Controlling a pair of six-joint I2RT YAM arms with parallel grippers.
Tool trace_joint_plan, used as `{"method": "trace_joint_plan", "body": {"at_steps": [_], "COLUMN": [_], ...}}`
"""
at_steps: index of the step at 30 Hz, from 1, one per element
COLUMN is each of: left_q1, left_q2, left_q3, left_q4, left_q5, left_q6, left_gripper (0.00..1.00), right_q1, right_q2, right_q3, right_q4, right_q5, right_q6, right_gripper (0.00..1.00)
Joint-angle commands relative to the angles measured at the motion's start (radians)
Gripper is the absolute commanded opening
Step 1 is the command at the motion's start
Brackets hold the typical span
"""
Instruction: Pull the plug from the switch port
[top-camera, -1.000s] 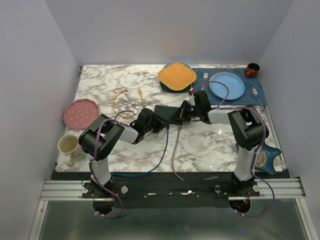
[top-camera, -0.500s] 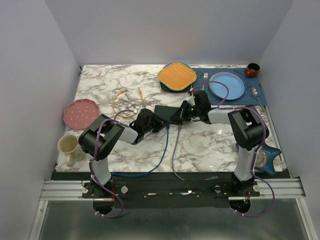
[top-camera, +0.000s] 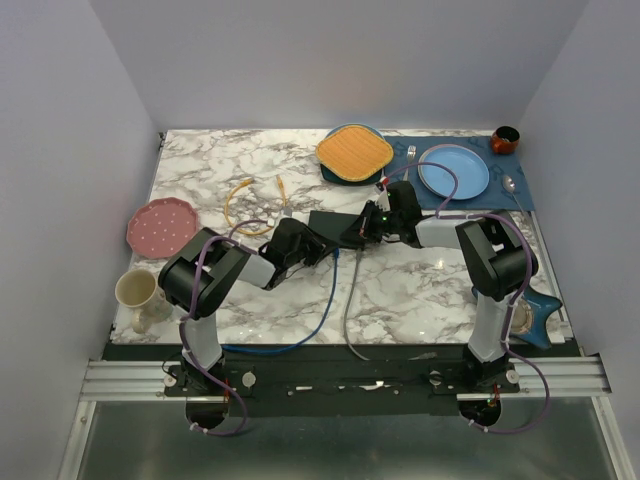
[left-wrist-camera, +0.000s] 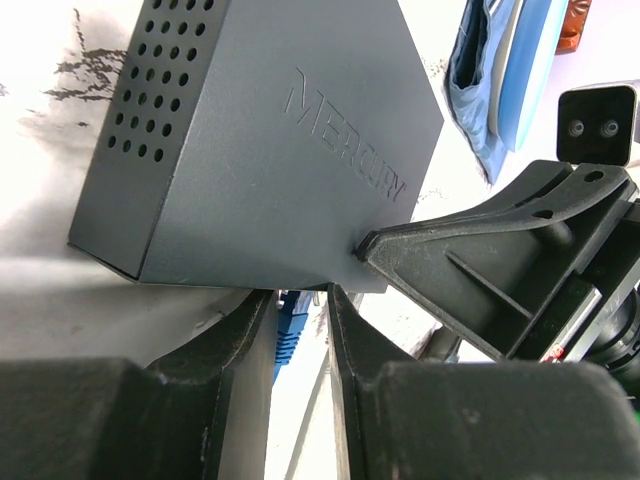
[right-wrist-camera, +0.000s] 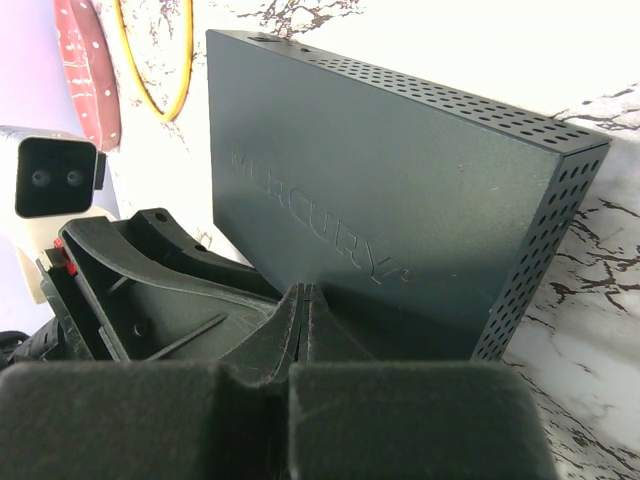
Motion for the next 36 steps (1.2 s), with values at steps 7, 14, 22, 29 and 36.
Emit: {"method": "trace_joint_plan", "body": {"at_steps": [7, 14, 22, 29, 36], "left_q1": [-0.006, -0.006, -0.006, -0.001, 0.005], "left_q2": [0.043, 0.046, 0.04, 0.058, 0.064], "left_q3": [-0.057, -0.065, -0.051, -0.025, -0.025], "left_q4": [-0.105, -0.089, -0.125, -0.131, -0.109], "left_q5": [0.027, 0.038, 0.033, 0.031, 0.035], "left_q6": [0.042, 0.042, 0.046, 0.026, -0.006], "left_gripper": [0.31, 0.38, 0.43, 0.33, 0.24], "right_q1": [-0.007, -0.007, -0.007, -0.007, -0.007], "right_q2": [0.027, 0.025, 0.024, 0.021, 0.021], "right_q3": [-0.033, -0.036, -0.036, -0.044, -0.047], "right_q4": [-0.065, -0.062, -0.061, -0.056, -0.05], "right_q5": [0.067, 0.069, 0.067, 0.068, 0.066], "right_q6": [-0.028, -0.028, -0.028, -0.026, -0.026], "right_gripper": [0.01, 0.01, 0.01, 0.01, 0.01]}}
